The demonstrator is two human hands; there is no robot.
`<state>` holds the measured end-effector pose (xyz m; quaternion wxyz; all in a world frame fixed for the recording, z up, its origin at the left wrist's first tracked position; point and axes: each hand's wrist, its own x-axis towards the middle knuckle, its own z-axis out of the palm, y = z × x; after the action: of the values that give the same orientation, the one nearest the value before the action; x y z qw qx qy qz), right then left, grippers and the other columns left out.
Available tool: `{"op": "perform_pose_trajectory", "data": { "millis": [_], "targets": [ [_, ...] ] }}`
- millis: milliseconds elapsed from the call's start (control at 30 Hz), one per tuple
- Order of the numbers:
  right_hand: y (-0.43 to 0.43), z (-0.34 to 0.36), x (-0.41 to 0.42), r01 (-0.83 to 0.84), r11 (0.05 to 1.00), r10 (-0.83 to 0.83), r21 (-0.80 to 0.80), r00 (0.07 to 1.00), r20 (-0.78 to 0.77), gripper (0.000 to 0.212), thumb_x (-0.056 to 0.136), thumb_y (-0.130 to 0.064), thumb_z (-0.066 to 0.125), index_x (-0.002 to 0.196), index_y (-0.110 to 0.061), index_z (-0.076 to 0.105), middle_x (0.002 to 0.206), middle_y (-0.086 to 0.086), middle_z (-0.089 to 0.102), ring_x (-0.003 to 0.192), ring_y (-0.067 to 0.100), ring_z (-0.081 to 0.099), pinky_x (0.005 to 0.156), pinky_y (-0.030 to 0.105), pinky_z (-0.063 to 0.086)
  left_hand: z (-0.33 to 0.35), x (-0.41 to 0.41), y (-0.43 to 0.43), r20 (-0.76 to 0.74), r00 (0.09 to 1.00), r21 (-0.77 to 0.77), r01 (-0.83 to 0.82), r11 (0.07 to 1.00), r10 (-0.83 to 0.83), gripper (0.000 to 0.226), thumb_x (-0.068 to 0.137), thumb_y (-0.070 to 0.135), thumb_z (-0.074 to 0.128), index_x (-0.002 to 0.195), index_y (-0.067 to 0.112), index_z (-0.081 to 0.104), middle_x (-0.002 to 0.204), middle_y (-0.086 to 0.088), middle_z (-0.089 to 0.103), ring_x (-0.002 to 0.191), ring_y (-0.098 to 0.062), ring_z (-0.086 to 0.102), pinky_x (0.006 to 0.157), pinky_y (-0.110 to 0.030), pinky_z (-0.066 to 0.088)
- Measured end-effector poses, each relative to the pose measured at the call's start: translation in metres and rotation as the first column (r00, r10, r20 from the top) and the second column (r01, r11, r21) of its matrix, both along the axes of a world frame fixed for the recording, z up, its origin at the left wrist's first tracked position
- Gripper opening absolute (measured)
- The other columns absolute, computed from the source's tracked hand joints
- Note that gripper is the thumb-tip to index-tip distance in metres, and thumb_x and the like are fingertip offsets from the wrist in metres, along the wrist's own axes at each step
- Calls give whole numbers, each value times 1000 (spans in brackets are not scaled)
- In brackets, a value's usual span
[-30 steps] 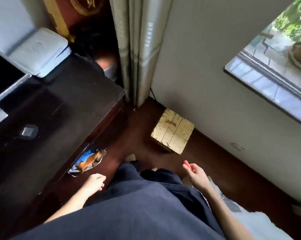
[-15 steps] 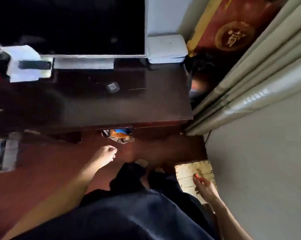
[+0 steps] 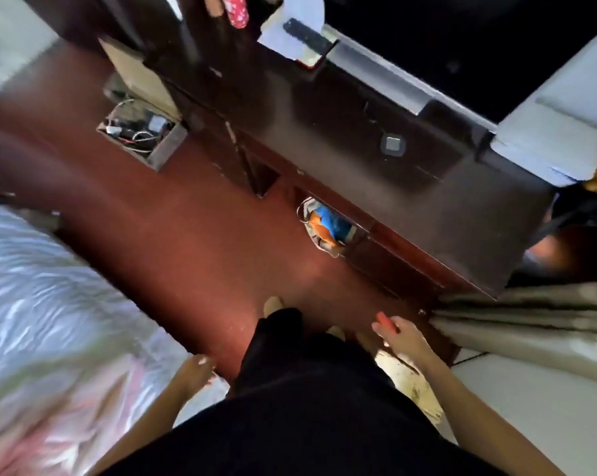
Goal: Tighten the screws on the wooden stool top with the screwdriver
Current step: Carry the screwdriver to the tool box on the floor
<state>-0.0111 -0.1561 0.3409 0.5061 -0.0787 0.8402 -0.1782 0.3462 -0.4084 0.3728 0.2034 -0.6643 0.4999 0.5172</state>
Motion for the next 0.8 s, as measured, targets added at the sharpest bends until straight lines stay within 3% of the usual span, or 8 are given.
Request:
{"op": "perform_pose_trajectory", "data": {
  "millis": [167,267,367,467,567,700,767,800],
  "targets": [
    [-92,13,13,-243,969,243,-44,970,-20,31,105,-45,64,104,-15,70,96,10,75,92,26,72,90,45,55,-19,60,16,4,965,48,-261,964,262,14,103,5,50,107,-5,60,75,-16,61,65,-24,58,57,-26,45],
    [-140,17,20,-322,945,321,-65,947,-30,34,106,-45,63,105,-12,70,87,7,73,81,21,69,78,38,55,-30,78,10,-42,950,62,-306,950,309,19,103,9,51,100,-4,65,76,-17,66,70,-28,64,67,-32,53],
    [-182,22,29,-389,917,384,-83,920,-70,40,107,-45,62,102,-6,70,78,4,67,73,18,65,73,36,52,-30,87,-8,-70,953,55,-292,955,295,29,102,12,51,76,7,64,83,-23,71,82,-37,70,84,-44,54],
    [-217,25,35,-433,899,427,-72,901,-81,31,107,-46,61,104,-17,73,80,4,71,76,19,69,74,35,53,-25,89,-30,-106,947,50,-301,952,305,33,100,9,49,71,3,62,78,-21,69,77,-36,66,85,-47,54],
    [-246,23,36,-447,893,443,-51,894,-73,26,107,-46,61,107,-23,72,78,1,72,72,17,68,69,31,50,-13,86,-61,-134,921,8,-369,929,367,28,100,11,49,86,-8,65,84,-22,68,76,-29,64,76,-39,54],
    [-275,12,33,-491,871,490,-2,871,-36,38,105,-48,63,108,-11,72,64,-2,65,59,15,61,61,33,47,2,82,-112,-199,845,6,-505,863,496,23,104,13,47,106,-3,63,94,-22,64,82,-28,61,74,-34,52],
    [-289,6,32,-490,871,491,29,871,-5,36,104,-48,63,106,-13,70,70,2,71,60,18,67,60,36,54,6,81,-136,-214,820,1,-543,840,531,23,104,14,46,111,-2,61,100,-23,65,85,-28,62,72,-31,50],
    [-299,3,31,-496,867,497,46,868,2,31,104,-48,62,107,-19,69,81,8,78,70,25,75,69,42,60,8,81,-148,-217,815,-4,-551,835,537,23,104,15,46,113,0,61,103,-23,67,85,-28,62,68,-29,49]
  ]
}}
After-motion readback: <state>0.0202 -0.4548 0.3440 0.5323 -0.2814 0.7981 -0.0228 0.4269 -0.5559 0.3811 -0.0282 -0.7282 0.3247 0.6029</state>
